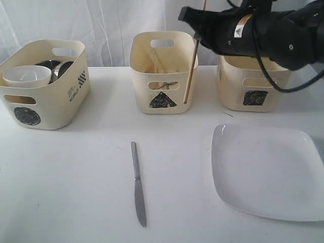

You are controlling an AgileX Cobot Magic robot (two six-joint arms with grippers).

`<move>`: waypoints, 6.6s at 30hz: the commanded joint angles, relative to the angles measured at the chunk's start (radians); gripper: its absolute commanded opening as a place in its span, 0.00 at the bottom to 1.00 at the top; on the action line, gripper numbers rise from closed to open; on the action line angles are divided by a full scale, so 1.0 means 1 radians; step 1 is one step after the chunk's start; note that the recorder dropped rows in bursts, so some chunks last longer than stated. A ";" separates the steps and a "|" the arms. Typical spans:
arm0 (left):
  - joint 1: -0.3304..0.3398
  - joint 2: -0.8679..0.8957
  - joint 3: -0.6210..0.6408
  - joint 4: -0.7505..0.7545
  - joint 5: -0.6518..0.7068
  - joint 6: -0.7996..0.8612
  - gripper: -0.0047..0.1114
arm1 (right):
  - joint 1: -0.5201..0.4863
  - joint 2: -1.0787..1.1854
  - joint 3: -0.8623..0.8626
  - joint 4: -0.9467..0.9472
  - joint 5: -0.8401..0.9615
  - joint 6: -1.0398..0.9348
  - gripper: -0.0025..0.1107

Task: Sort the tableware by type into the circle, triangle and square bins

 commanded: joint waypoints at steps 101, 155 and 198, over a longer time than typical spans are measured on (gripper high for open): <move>0.001 -0.005 0.003 -0.004 0.003 -0.004 0.04 | 0.418 0.150 -0.059 0.076 0.656 -0.286 0.39; 0.001 -0.005 0.003 -0.004 0.003 -0.004 0.04 | 0.410 0.309 0.115 0.174 0.205 -0.029 0.02; 0.001 -0.005 0.003 -0.004 0.003 -0.004 0.04 | 0.472 0.445 -0.207 -0.065 0.615 -0.007 0.43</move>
